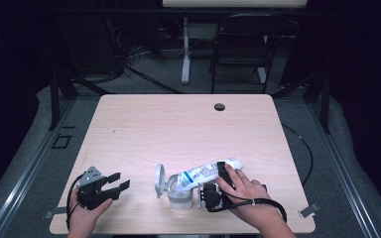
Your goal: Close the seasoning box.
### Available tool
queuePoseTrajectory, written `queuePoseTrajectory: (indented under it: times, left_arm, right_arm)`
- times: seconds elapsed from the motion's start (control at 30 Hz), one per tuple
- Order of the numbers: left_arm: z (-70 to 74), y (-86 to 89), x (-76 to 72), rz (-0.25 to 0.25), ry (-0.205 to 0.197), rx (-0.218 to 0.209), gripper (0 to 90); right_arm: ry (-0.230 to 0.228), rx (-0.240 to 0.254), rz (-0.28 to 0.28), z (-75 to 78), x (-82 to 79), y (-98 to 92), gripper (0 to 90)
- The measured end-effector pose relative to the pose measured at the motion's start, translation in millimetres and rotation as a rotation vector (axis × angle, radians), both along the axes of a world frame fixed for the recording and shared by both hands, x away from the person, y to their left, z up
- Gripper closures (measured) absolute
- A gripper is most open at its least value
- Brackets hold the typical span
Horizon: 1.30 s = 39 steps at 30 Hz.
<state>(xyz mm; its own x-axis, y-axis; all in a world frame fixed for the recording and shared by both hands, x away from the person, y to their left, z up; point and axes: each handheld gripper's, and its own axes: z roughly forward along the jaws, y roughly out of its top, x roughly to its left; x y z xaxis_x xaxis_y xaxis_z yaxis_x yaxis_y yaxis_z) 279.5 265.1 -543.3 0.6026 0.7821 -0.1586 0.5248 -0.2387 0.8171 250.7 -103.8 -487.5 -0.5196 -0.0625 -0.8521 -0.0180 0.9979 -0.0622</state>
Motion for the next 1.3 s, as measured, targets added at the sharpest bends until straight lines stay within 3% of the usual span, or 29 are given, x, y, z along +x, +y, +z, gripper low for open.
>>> queuePoseTrajectory:
  times: [1.3]
  left_arm:
    - [0.1,1.8,0.7,0.002,-0.003,0.006,47.9]
  right_arm:
    - [-0.019,-0.017,0.019,-2.1,-1.5,1.1,46.6]
